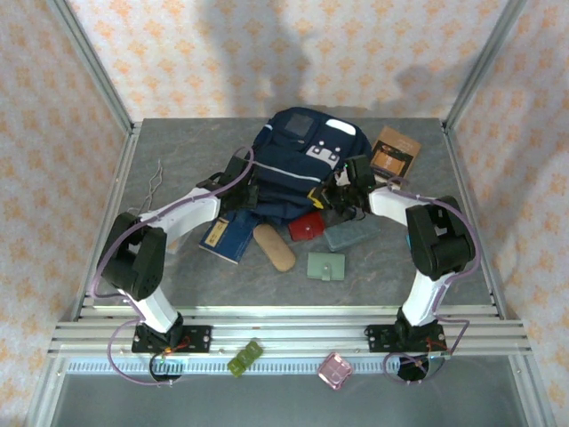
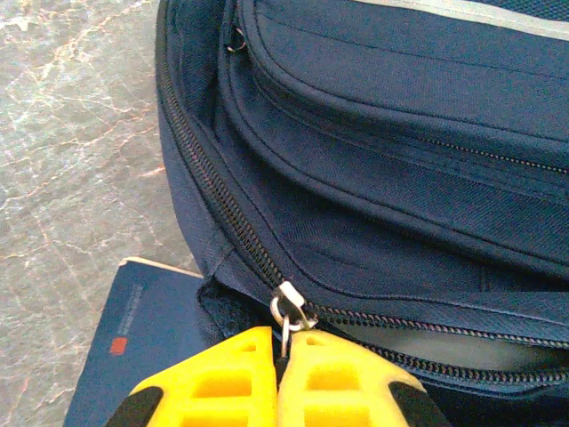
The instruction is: Pack the student bag
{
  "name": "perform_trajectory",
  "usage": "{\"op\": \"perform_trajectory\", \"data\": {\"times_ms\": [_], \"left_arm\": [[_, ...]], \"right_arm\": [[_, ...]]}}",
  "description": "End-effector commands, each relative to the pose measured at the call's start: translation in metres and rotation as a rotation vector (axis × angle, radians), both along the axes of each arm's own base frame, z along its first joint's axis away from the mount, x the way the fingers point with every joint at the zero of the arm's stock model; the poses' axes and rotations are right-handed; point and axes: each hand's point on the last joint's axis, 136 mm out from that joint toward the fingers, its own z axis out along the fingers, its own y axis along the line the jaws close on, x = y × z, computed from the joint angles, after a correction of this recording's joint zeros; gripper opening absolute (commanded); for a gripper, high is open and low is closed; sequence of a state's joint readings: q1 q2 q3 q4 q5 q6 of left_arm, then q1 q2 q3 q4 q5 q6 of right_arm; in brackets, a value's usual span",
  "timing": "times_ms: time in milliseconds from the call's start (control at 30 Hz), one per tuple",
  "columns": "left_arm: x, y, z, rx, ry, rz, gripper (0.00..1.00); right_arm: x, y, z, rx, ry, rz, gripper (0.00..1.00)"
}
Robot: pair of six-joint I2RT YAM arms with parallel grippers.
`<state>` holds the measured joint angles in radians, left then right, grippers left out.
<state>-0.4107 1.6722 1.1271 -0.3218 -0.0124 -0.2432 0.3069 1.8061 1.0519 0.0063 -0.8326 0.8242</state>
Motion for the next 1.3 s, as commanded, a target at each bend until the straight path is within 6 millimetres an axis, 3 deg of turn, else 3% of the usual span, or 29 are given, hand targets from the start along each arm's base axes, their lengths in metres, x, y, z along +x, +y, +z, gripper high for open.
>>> {"op": "perform_trajectory", "data": {"times_ms": [0,167,367,467,567,633,733,967,1067,1167,1267], "left_arm": [[-0.009,0.079,0.023,0.184,-0.042,0.257,0.0],[-0.028,0.06,0.06,0.059,-0.12,0.168,0.0],[-0.051,0.011,0.087,-0.065,-0.171,-0.022,0.0],[-0.055,-0.017,0.072,-0.109,-0.115,-0.095,0.0],[-0.054,-0.026,0.044,-0.105,-0.017,-0.101,0.0],[-0.055,-0.02,0.024,-0.053,0.045,-0.08,0.0],[-0.054,0.002,0.006,0.069,0.086,-0.014,0.0],[-0.037,0.034,0.005,0.127,0.041,0.108,0.0],[-0.033,0.037,0.005,0.151,0.038,0.118,0.0],[-0.033,0.024,0.007,0.122,0.039,0.069,0.0],[-0.038,-0.017,0.022,0.02,-0.003,-0.057,0.0]], "right_arm": [[0.033,-0.031,0.021,-0.081,-0.129,-0.094,0.0],[0.046,-0.03,0.033,-0.091,-0.165,-0.096,0.0],[0.08,-0.037,0.04,-0.146,-0.201,-0.116,0.0],[0.104,-0.056,0.038,-0.198,-0.21,-0.17,0.0],[0.12,-0.082,0.023,-0.287,-0.18,-0.217,0.0],[0.123,-0.099,0.011,-0.329,-0.161,-0.249,0.0],[0.12,-0.105,0.0,-0.326,-0.132,-0.248,0.0],[0.114,-0.101,-0.004,-0.298,-0.137,-0.234,0.0],[0.118,-0.103,-0.004,-0.314,-0.136,-0.235,0.0],[0.126,-0.106,0.001,-0.328,-0.147,-0.248,0.0],[0.142,-0.104,0.01,-0.33,-0.162,-0.252,0.0]]}}
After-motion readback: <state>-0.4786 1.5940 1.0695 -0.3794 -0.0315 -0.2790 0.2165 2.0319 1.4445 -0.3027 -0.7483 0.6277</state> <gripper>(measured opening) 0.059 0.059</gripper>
